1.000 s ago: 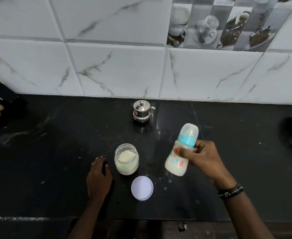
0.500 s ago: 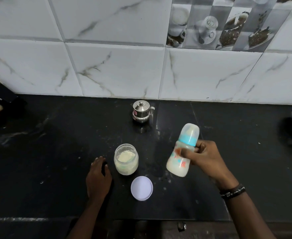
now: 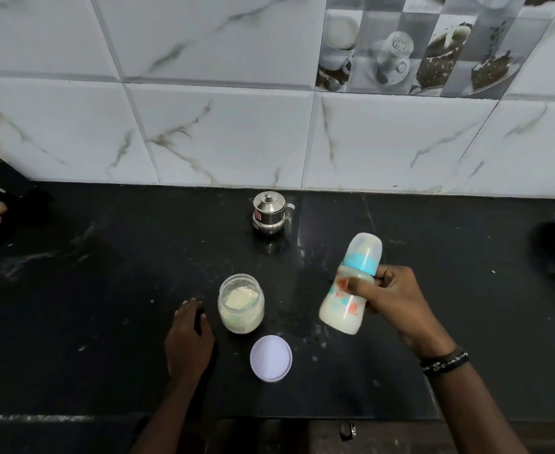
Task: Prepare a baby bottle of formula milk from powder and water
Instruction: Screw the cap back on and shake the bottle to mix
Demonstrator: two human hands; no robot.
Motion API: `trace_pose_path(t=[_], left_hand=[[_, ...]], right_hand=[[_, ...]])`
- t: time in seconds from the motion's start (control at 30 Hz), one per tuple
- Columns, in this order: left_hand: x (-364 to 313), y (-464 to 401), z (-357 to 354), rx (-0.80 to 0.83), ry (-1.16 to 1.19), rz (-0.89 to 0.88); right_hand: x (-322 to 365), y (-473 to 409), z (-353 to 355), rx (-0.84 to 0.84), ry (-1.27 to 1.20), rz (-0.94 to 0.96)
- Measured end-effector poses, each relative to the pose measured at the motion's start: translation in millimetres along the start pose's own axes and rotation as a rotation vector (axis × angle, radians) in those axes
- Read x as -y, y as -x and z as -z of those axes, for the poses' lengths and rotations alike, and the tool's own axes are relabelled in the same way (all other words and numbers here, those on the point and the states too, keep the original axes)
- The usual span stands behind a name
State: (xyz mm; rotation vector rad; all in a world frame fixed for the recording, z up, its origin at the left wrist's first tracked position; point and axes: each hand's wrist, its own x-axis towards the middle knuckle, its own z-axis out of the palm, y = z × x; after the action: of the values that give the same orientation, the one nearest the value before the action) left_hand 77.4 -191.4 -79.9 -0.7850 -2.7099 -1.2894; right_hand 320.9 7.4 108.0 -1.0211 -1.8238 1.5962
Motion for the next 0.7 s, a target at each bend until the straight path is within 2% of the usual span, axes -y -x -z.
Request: trace_pose_path(t=[0.07,0.17,0.27,0.33,0.4,0.43,0.53,0.6,0.67,0.7], left_hand=[[-0.6,0.0,-0.9,0.004,-0.002,-0.002],[0.4,0.6,-1.1,0.012,-0.008,0.001],[1.6,-1.1,-0.3,0.008,-0.006,0.003],[1.4,-0.8,-1.3,0.008,-0.006,-0.008],[2.1,-0.2,-1.5,0.007,-0.006,-0.015],[2.5,-0.1,-1.7,0.004,-0.005,-0.017],[2.3,-1.6,-1.9,0.001,-0.007,-0.022],[1.9,-1.3,-2.8,0.004,-0.01,-0.022],[2.2,-0.7,-2.4,0.002,-0.008,-0.013],[2.3,-1.0,-2.1,-0.001,-0.007,-0.011]], right_hand=[[1.4,0.6,0.4,-0.02,-0.074,0.029],[1.1,-2.5,0.5,-0.109,0.172,0.007],[-1.0,0.3,-1.4,-0.036,0.08,0.021],[-0.1,-1.0,-1.1,-0.074,0.0,0.042],[0.3,-2.8,-0.6,-0.114,0.131,0.009],[1.2,-1.8,-0.2,-0.113,0.127,-0.03],[-0.4,-0.8,-1.7,-0.028,0.026,0.019],[-1.6,-5.2,-1.5,-0.1,0.014,0.029],[-3.9,-6.1,-1.4,-0.137,0.161,0.013],[-6.0,-5.7,-1.6,-0.129,0.142,-0.006]])
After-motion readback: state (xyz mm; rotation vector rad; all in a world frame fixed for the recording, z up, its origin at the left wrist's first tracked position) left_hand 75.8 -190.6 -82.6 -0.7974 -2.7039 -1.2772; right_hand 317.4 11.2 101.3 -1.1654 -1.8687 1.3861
